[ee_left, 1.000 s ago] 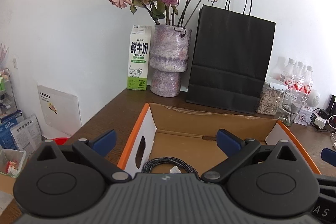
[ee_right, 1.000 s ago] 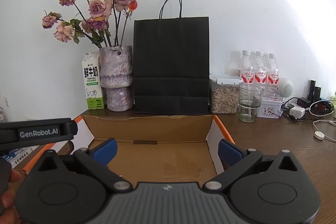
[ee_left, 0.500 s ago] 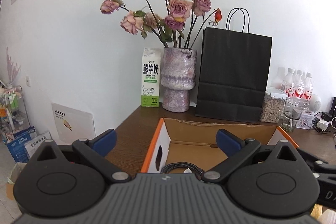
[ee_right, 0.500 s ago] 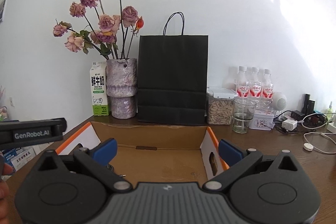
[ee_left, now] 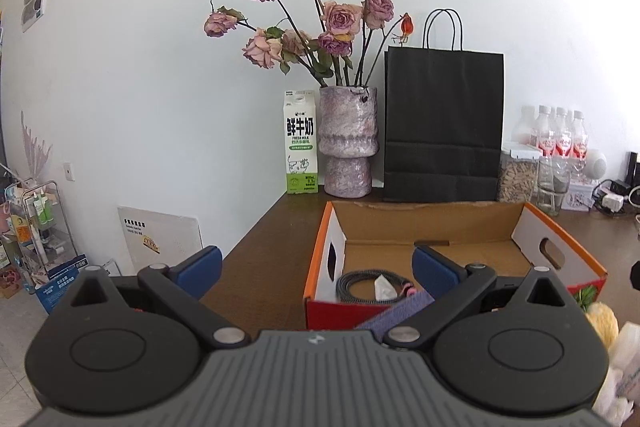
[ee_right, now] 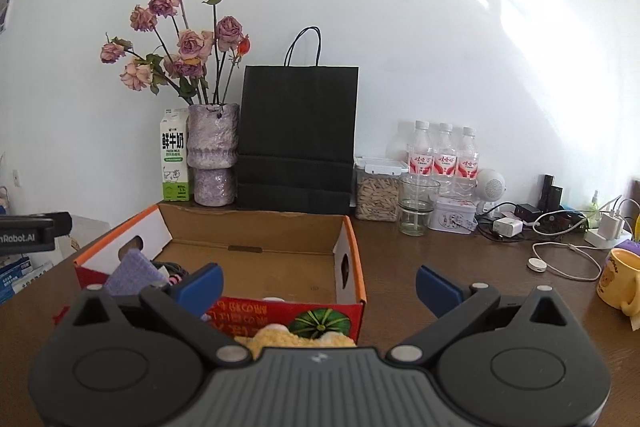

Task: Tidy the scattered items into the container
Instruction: 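Withdraw both tools from the box back toward the table, then grasp the black charger cable with left tool while right tool grasps tissue ball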

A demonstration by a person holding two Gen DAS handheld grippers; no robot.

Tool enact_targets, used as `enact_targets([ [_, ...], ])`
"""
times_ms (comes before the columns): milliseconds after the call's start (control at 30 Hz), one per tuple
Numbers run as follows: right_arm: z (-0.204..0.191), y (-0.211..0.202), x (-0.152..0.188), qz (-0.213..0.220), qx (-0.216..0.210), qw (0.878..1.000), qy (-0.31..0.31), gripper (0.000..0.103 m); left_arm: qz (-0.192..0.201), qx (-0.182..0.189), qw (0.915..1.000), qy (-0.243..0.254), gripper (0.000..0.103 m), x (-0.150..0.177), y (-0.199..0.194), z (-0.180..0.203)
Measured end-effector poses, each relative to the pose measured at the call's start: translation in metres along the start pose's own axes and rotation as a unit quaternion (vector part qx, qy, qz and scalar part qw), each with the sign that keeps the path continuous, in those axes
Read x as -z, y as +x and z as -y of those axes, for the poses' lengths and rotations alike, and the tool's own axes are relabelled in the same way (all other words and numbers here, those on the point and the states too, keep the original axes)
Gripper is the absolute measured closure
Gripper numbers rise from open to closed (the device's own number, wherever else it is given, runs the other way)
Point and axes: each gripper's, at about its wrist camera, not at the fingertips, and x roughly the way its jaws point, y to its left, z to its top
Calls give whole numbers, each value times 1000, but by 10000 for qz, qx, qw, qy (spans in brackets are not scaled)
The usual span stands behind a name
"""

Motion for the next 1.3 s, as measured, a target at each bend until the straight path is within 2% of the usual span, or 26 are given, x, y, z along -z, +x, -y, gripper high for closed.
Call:
enact_targets([
  [533, 9, -56, 72, -649, -133, 9976, -207, 0, -501, 193, 9977, 406, 0, 67, -56, -11],
  [700, 10, -71, 95, -903, -230, 9954, -202, 2, -891, 411, 9944, 404, 0, 94, -73, -6],
  [833, 8, -70, 97, -970, -287, 9947, -160, 9, -896, 706, 9915, 620, 0, 97, -79, 16],
  [900, 7, -70, 97, -965, -333, 9947, -153, 9, -876, 820, 9903, 695, 0, 98, -81, 25],
  [1200, 10, -61, 102, -1053, -492, 9931, -164, 10, -1020, 997, 9860, 861, 0, 106, -78, 51],
  [1300, 10, -56, 103, -1086, -681, 9915, -234, 14, -1069, 1030, 9847, 916, 5, 108, -77, 63],
])
